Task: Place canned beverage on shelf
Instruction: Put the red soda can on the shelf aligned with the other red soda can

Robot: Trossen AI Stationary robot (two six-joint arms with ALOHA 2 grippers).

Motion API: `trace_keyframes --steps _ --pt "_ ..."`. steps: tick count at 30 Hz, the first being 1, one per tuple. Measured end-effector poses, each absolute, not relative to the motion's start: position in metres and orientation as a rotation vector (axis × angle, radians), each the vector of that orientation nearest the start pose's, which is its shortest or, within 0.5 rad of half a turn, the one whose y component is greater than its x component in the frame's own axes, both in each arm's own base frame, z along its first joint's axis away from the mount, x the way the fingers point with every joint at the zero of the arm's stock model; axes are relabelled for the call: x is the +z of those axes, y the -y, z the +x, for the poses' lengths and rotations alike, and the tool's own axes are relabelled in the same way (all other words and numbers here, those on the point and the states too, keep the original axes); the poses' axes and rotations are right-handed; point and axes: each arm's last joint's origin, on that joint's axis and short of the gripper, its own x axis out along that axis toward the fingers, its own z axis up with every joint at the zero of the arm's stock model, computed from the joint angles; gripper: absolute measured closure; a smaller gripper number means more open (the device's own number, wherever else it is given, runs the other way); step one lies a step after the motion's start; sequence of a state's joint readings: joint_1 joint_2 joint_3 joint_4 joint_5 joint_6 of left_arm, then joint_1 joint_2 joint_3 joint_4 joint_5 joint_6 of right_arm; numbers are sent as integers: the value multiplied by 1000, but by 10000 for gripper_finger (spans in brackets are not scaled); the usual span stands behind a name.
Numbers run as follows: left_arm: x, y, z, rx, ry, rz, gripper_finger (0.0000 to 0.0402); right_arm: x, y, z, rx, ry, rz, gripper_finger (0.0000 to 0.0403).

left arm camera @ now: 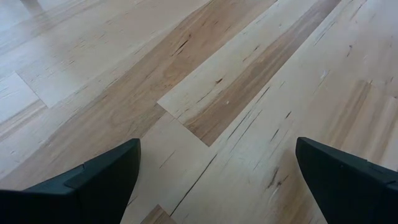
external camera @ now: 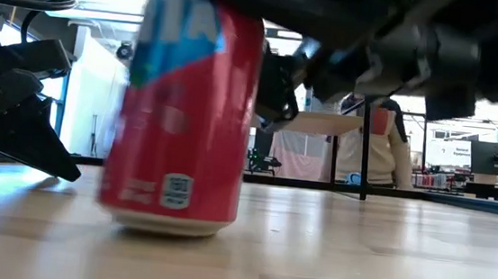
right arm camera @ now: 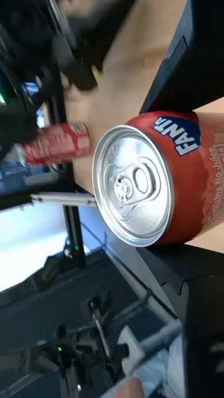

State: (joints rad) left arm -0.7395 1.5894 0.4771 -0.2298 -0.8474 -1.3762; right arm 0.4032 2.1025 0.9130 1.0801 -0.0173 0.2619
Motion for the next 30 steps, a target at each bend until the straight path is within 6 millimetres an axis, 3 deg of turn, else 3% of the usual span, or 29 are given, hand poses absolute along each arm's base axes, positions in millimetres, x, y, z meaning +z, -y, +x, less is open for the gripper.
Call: trace_keyframes --steps 11,17,21,26,30 --pt "90 123 167 644 -645 -321 2 102 -102 330 464 -68 264 121" --pt "90 123 168 644 -645 -322 2 135 -86 320 506 -21 187 121" --pt "90 124 168 643 -644 -323 2 146 -69 314 480 -123 153 121" --pt "90 124 168 643 -643 -324 2 162 -49 314 430 -197 93 121" --pt "90 124 168 641 -641 -327 2 173 -34 320 425 -161 44 121"
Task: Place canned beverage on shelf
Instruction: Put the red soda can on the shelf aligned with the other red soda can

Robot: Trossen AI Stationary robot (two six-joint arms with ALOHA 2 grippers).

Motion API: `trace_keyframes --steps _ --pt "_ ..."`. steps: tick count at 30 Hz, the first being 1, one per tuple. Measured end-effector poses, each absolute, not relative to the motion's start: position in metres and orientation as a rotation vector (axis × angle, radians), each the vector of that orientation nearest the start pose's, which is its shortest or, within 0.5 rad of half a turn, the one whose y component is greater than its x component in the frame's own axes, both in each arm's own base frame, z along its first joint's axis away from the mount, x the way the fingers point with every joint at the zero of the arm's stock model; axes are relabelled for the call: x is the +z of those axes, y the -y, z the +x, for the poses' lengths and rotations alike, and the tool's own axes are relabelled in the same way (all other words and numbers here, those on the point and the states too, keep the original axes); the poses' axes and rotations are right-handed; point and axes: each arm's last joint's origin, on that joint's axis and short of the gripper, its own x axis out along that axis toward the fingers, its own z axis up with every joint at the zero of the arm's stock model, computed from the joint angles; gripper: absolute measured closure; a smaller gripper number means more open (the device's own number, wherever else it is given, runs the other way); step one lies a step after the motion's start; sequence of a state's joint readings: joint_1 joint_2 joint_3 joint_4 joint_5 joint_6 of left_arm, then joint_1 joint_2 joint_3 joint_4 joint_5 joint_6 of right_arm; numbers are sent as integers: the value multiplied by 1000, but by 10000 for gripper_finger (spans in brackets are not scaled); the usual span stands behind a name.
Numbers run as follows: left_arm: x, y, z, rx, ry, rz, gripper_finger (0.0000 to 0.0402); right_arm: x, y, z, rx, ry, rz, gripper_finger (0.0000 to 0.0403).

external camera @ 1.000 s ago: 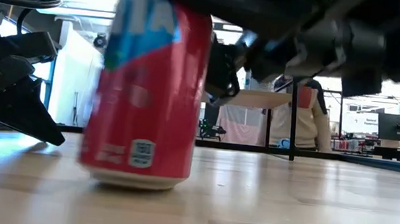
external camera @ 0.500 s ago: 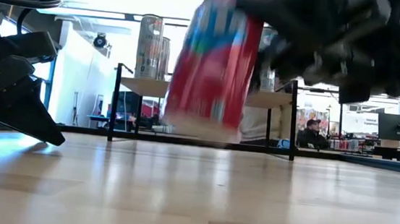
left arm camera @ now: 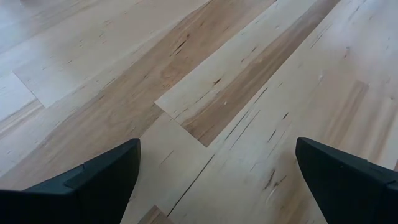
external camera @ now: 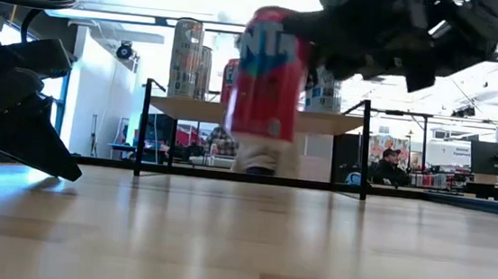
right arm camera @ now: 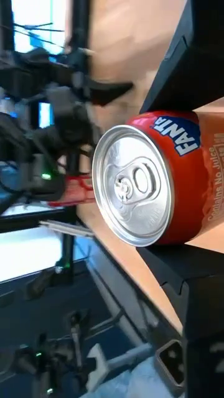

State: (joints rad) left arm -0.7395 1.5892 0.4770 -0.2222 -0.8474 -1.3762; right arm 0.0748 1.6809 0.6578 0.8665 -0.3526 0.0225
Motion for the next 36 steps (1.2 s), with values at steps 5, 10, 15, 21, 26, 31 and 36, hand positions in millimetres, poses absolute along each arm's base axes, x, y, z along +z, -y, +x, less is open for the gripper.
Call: trace_keyframes --steps 5,10,15,21,26,31,36 --pt "90 124 168 639 -638 -334 2 179 -13 329 375 -170 4 121" --pt "90 124 169 638 -636 -337 2 181 1 335 379 -224 -28 121" --pt "90 124 169 637 -635 -338 2 184 10 337 398 -231 -27 121" --pt "90 124 169 638 -636 -337 2 169 12 341 392 -280 13 121" --pt "90 124 169 637 -635 -338 2 161 17 345 403 -242 30 121" --pt "90 125 169 637 -635 -339 2 160 23 346 380 -235 25 121" --pt "90 125 169 637 -635 -339 2 157 28 345 366 -266 44 121"
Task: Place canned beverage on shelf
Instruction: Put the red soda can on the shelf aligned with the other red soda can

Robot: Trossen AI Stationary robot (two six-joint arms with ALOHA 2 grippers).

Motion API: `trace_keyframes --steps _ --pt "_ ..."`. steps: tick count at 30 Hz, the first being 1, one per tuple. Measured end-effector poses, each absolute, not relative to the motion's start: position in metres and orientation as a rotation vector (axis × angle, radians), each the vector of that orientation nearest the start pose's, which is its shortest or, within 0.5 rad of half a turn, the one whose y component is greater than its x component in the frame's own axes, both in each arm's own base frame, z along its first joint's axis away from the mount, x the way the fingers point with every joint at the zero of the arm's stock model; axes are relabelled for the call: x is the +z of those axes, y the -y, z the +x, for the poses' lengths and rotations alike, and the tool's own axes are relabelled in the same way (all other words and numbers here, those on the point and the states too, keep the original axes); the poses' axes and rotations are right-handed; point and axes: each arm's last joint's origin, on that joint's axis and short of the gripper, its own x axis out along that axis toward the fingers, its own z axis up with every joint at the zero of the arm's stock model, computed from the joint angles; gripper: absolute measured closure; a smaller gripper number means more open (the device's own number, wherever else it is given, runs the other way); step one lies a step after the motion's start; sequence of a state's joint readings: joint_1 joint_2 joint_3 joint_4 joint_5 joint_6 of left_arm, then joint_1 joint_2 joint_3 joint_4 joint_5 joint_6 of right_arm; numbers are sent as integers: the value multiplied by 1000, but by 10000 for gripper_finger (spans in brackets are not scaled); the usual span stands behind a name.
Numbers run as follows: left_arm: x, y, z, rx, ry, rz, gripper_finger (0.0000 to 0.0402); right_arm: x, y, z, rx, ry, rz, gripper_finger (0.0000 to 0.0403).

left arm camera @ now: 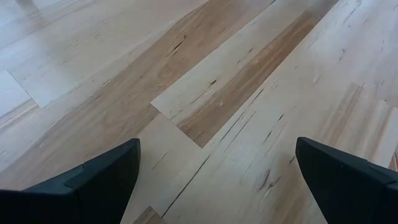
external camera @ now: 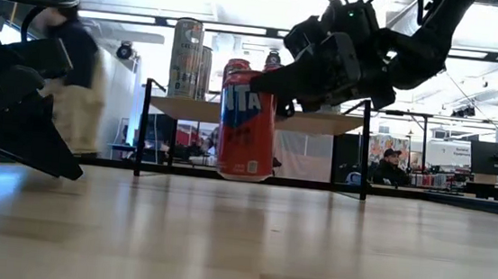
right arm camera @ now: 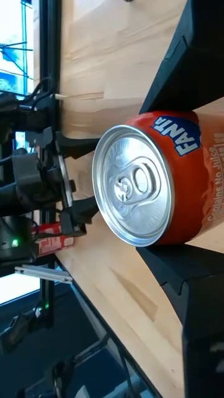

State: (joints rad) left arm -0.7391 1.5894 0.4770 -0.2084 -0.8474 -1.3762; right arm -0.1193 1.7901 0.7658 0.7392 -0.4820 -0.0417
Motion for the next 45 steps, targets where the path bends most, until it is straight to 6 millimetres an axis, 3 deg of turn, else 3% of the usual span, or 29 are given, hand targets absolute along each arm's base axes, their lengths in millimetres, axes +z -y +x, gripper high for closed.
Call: trace_keyframes --steps 23,45 --pt "90 125 169 636 -634 -340 2 159 31 346 273 -253 51 121" --pt "90 125 169 636 -634 -340 2 161 18 351 199 -193 80 121"
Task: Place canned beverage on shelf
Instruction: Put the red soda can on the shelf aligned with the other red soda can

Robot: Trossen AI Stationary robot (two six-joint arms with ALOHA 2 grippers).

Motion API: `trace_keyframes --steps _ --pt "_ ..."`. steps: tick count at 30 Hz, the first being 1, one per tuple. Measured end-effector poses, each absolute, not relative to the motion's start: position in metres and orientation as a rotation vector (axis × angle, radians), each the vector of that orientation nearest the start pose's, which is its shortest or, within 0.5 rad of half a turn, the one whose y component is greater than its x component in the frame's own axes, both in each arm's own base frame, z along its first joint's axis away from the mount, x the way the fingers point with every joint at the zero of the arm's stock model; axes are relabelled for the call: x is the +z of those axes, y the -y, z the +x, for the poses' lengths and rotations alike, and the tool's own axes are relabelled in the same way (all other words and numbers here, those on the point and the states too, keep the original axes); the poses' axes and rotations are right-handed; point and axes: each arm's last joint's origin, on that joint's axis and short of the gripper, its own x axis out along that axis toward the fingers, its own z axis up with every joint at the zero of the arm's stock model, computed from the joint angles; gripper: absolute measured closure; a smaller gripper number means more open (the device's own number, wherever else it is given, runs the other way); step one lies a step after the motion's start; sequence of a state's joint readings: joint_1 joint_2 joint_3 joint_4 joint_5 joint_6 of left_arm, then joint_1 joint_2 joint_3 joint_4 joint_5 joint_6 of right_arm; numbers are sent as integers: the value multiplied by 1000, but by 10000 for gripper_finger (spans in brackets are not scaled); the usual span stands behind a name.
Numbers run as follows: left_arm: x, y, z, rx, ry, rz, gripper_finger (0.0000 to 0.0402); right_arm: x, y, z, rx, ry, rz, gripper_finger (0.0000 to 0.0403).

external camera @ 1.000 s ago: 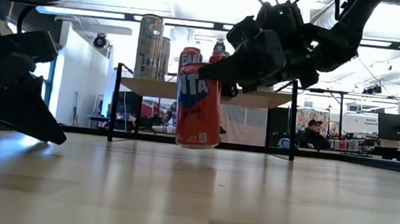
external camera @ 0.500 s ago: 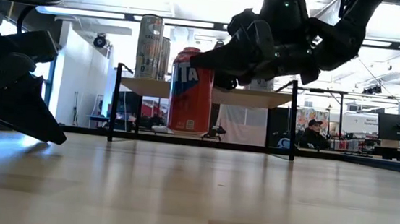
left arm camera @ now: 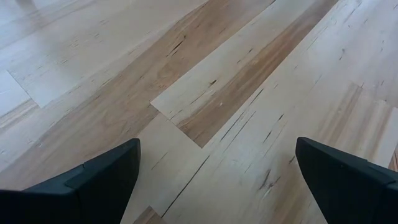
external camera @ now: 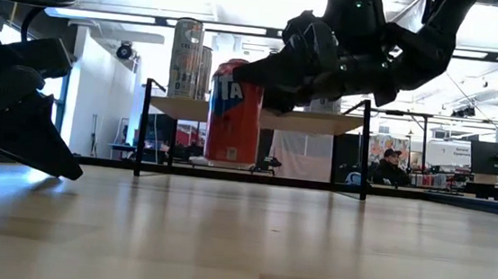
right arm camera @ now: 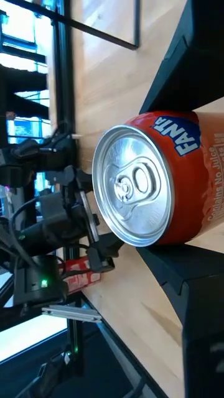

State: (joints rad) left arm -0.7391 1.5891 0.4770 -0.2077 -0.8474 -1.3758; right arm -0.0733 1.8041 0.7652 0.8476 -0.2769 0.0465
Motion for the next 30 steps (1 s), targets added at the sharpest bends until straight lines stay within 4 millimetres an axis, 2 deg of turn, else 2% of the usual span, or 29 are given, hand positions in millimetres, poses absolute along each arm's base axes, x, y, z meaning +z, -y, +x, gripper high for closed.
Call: trace_keyframes --steps 21,25,30 --pt "90 125 169 636 -634 -341 2 157 10 354 185 -168 88 121" --pt "90 125 169 636 -634 -341 2 150 11 355 168 -185 103 121" --pt "90 125 169 636 -633 -342 2 149 11 357 170 -136 114 121"
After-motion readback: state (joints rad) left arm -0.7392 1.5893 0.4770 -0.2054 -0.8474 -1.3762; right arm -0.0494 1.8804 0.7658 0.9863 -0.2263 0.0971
